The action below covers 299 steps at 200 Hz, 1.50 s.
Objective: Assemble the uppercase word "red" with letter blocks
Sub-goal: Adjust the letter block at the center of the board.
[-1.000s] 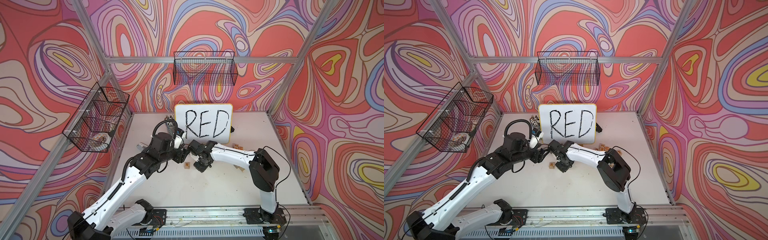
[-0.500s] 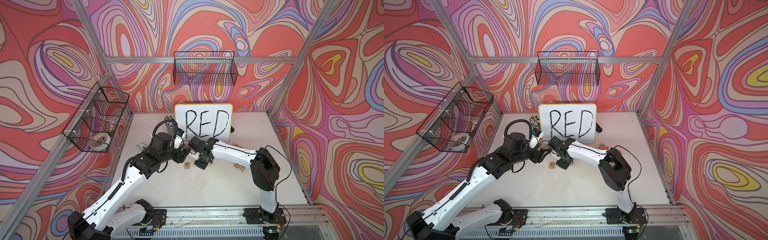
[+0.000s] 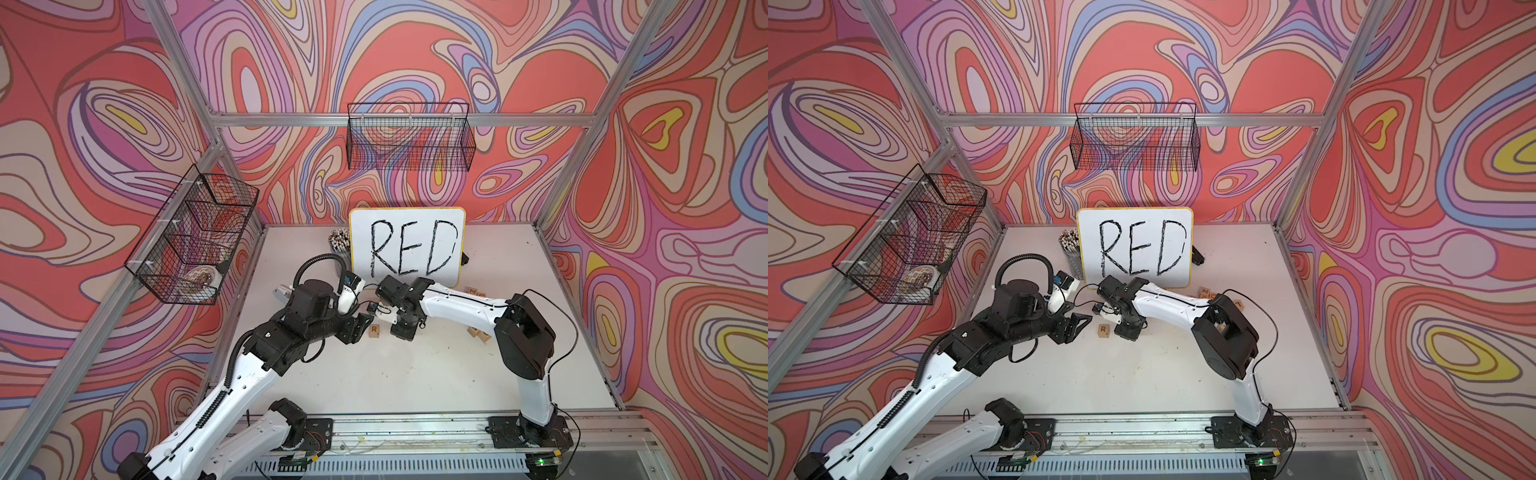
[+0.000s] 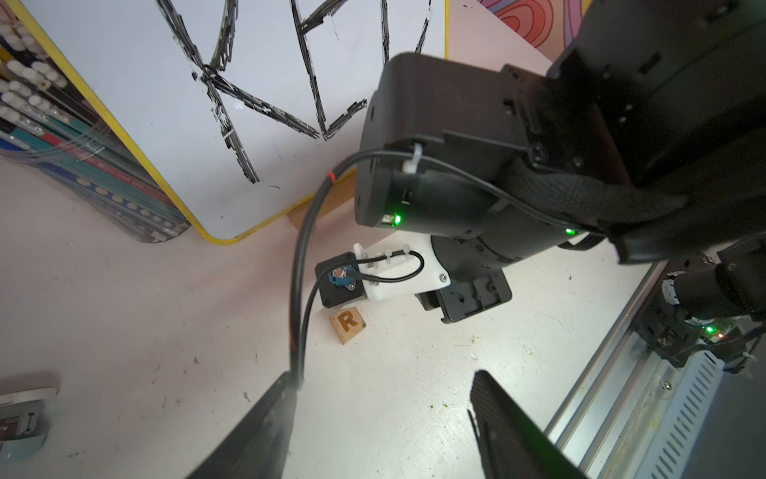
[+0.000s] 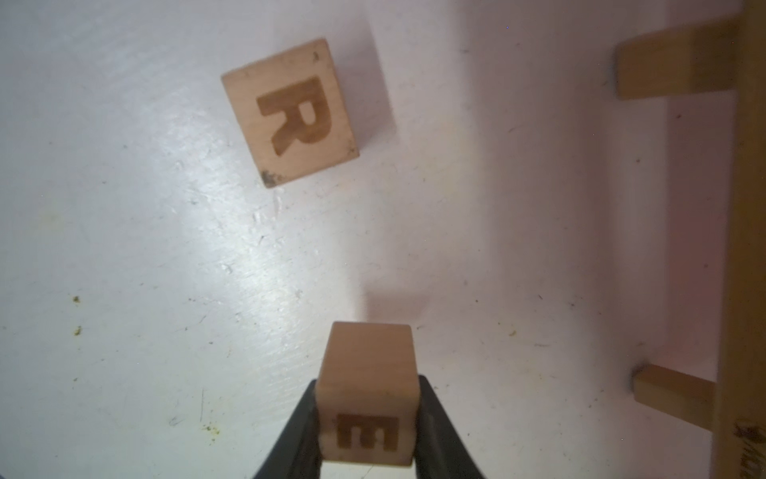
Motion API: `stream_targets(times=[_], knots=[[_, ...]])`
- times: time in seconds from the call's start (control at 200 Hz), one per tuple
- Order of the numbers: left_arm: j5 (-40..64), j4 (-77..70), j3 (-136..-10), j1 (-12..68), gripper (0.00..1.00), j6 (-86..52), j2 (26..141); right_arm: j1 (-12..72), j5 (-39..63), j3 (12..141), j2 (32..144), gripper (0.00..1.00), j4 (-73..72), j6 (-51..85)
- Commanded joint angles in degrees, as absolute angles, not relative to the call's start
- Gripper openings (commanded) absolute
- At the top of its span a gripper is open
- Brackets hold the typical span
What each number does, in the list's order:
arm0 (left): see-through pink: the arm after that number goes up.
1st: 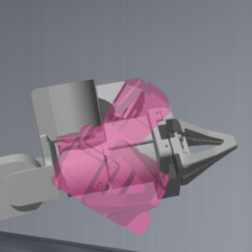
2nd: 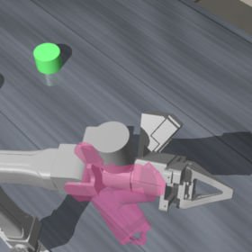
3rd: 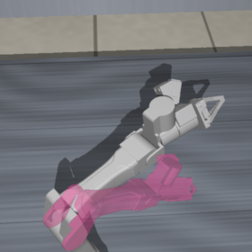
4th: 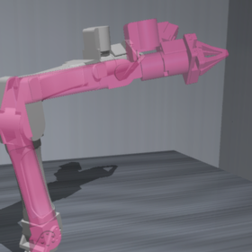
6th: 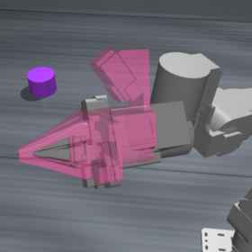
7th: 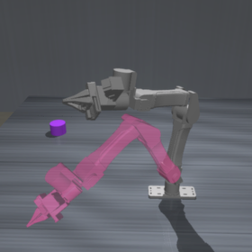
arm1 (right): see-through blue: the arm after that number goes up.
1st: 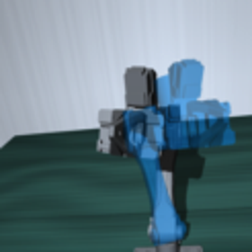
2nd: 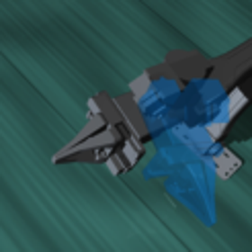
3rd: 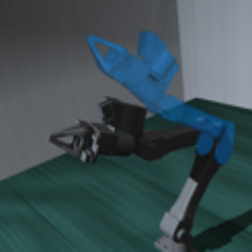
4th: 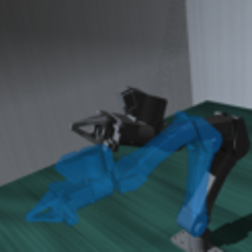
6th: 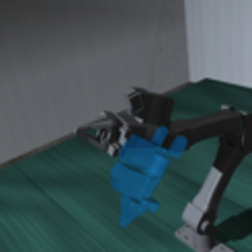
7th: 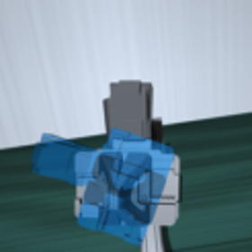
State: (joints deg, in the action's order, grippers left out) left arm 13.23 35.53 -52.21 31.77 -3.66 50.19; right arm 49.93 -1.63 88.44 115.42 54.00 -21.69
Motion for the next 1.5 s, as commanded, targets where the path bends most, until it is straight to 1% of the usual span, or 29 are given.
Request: stream_targets(times=[0.0, 0.12, 0.366, 0.616, 0.931, 1.492], knots=[[14.77, 39.14, -50.14, 31.42, 0.7, -4.64, 48.43, 49.34, -2.76, 90.16, 117.25, 0.21, 55.39, -25.24], [14.61, 37.76, -48.26, 31.38, 0.7, -4.6, 46.44, 48.97, -2.52, 90.63, 117.38, 0.22, 54.34, -27.38], [16.99, 37.73, -47.4, 31.37, 0.7, -3.61, 46.58, 48.6, -1.31, 91.14, 118.28, 0.23, 53.11, -31.63], [18.96, 37.04, -46.93, 31.44, 0.7, -3.48, 46.58, 48.43, 0.22, 90.7, 118.73, 0.25, 51.65, -33.28], [18.88, 37.42, -46.94, 31.38, 0.7, -3.54, 48.03, 48.48, 0.73, 90.97, 119.97, 0.26, 51.05, -33.84], [18.98, 37.28, -46.85, 31.4, 0.7, -3.6, 47.99, 48.43, 0.89, 89.84, 119.11, 0.35, 50.03, -33.75]])
